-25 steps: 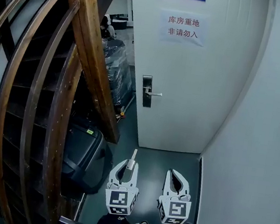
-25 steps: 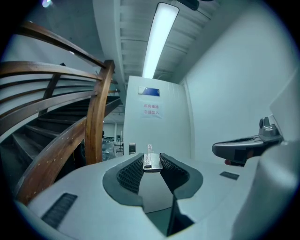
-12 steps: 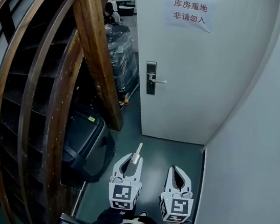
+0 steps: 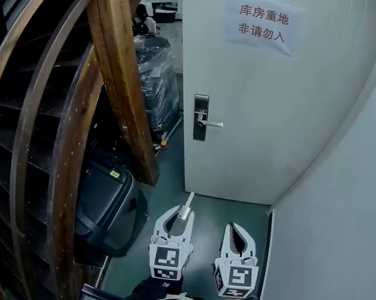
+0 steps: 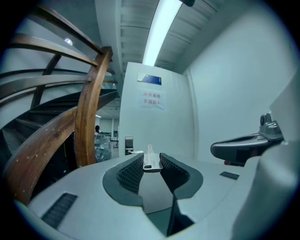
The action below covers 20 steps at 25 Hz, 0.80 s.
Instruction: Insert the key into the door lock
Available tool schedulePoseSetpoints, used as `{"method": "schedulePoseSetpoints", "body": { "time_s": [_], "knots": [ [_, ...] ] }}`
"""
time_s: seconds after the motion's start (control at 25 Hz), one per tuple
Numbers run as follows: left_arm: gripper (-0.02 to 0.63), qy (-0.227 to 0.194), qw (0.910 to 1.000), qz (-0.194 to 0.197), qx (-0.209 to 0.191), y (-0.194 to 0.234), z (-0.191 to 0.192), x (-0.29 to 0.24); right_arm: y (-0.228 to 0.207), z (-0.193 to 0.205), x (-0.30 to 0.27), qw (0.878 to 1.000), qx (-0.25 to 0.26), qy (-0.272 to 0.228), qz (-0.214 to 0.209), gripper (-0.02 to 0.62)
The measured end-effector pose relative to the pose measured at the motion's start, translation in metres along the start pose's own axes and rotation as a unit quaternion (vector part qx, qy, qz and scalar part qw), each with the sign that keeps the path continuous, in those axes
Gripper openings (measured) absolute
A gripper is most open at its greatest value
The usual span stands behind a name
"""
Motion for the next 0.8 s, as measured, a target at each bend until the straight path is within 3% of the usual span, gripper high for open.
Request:
{"method": "schedulePoseSetpoints", "body": {
  "time_s": [0.48, 0.8],
  "knots": [
    [0.117, 0.033, 0.9991, 0.026, -0.001, 0.076, 0.011, -0.146, -0.02, -0.03, -0.157, 1.0, -0.002, 0.006, 0.029, 0.005],
    [0.117, 0.061, 0.9973, 0.041, -0.004, 0.098, 0.036, -0.205, -0.022, -0.029, -0.215, 0.999, -0.005, 0.018, 0.038, 0.005]
  ]
}}
Point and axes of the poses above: the fingertips, and each gripper's own axes: x backward along the fingers, y to its left, z out of its underside, the point moved 2 cm from there along x, backward along the fingers, and after that the axes turned 6 degrees about -x, right-handed, at the moved point
